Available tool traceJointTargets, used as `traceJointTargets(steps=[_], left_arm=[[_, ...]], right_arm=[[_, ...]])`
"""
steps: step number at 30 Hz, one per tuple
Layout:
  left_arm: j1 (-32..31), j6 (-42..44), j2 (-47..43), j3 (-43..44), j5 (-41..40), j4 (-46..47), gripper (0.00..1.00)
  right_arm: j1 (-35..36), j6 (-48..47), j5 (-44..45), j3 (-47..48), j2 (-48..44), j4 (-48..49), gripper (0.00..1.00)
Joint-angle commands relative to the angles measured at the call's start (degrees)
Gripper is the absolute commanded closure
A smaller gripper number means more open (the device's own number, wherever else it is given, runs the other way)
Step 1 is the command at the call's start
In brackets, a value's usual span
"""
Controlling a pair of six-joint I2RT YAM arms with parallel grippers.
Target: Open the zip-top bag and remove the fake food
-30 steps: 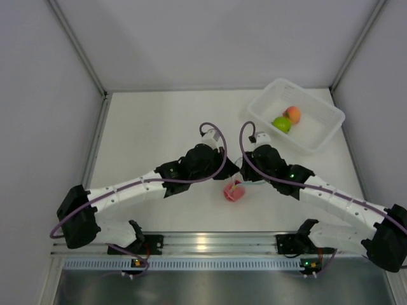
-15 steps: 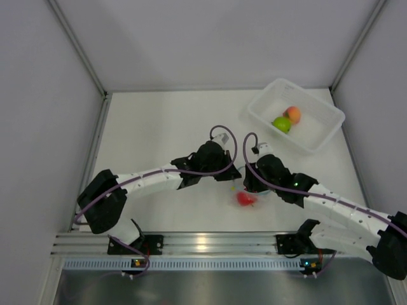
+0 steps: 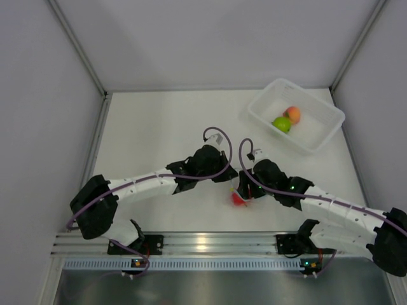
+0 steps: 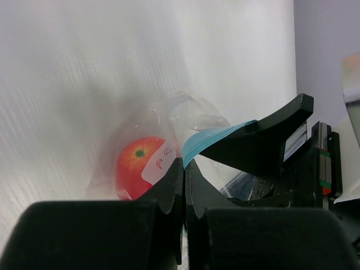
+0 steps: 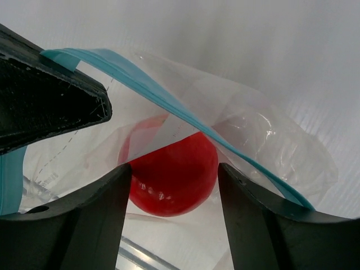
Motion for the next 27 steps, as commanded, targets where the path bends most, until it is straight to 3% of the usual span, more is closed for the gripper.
traceJointTargets(steps=[1,5,8,15,23,27], left_arm=[[0.2,-0.6,0.0,0.8,-3.1,2.4,1.00],[-0.1,-0.6,0.7,0.8,-2.6,2.4,1.00],[-0.2,-0.5,1.1,0.6,-2.8,2.4,1.00],[-0.2,0.0,0.7,-0.3,-5.2,2.3,1.00],[-0.6,-0.7,0.4,-1.5,-9.9,2.2,1.00],[-2.4,-0.9,-1.3,-1.9,-16.6,1.7,1.00]], right_arm=[[1.2,1.2,0.2,-1.6,2.7,2.5,0.36],[1.3,1.9,2.3,-1.5,6.0,4.7,0.27],[1.3,1.5,-0.8,-1.1,8.7,6.0,0.26],[2.4,0.6,1.8,-0.8,8.7,1.3,0.12],[2.7,0.9,1.2,-0.3,4.3,-4.2,0.11],[3.0,1.5,3.0,0.8,5.7,-7.5,0.13]])
